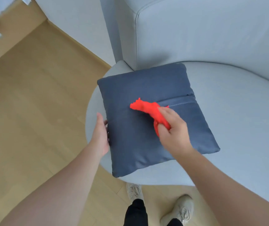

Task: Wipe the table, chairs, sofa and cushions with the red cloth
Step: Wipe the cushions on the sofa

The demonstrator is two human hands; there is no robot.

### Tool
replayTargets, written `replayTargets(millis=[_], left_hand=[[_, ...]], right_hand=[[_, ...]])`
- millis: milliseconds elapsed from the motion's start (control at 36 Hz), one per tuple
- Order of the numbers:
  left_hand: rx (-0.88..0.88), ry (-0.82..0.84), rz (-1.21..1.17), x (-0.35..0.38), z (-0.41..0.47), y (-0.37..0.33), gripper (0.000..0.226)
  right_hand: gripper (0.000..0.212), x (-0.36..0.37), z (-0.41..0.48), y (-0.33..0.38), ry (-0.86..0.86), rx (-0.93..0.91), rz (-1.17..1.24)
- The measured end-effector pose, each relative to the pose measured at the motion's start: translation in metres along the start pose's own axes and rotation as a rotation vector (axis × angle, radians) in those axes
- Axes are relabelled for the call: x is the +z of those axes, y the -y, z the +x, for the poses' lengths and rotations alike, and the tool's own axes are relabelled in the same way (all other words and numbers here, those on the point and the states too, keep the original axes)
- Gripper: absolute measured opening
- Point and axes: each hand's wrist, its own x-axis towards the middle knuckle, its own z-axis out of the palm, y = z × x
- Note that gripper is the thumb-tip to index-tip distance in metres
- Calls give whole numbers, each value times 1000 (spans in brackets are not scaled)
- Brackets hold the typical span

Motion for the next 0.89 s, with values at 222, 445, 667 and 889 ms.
replayTargets(millis=[222, 445, 667, 889], left_hand=[[22, 50, 10, 8, -8, 7, 81], [49, 224, -156, 19, -16, 10, 84], [-56, 243, -311, -34, 12, -8, 95], [34, 36, 91, -7, 16, -15, 51]], right_hand=[[37, -22, 53, -26, -111, 122, -288], [54, 74, 8, 0, 166, -202, -370], [47, 64, -40, 2, 584, -523, -233], [50, -10, 83, 11, 54, -92, 10]])
